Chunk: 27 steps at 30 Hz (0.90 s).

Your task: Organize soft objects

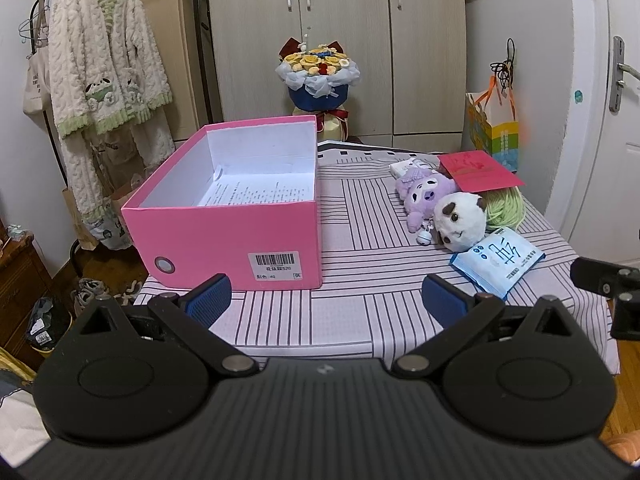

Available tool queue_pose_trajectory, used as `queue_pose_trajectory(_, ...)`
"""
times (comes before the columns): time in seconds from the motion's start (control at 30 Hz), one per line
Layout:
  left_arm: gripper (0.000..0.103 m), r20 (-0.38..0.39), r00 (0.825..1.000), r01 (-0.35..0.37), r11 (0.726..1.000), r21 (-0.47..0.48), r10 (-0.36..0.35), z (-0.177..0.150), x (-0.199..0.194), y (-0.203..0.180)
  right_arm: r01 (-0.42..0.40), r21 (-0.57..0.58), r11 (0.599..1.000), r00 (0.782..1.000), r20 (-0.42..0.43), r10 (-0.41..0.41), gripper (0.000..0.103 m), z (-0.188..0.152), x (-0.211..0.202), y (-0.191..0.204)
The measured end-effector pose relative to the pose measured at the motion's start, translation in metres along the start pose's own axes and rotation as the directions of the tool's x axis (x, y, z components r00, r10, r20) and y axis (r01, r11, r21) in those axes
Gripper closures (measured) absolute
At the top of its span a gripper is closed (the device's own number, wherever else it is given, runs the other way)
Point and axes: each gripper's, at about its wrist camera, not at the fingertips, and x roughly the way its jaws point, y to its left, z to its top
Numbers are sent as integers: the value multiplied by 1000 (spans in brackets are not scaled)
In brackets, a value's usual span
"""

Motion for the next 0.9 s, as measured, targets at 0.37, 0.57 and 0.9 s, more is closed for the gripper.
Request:
queue_pose_trajectory(0.37, 0, 3, 1000, 10, 1000, -1, -10, 0, 1, 0, -47, -3, 999, 999, 18, 47, 0, -4, 2, -3)
queue_pose_trajectory(0.57, 0, 42, 999, 34, 999, -33, -33, 1, 6, -3, -116, -33, 993, 988, 97, 118, 0, -9, 4, -14)
queue_pose_trajectory(0.9, 2, 47, 990, 138, 989, -61, -135, 0, 45, -20, -253, -14, 967, 962, 102, 253, 0, -32, 56, -71)
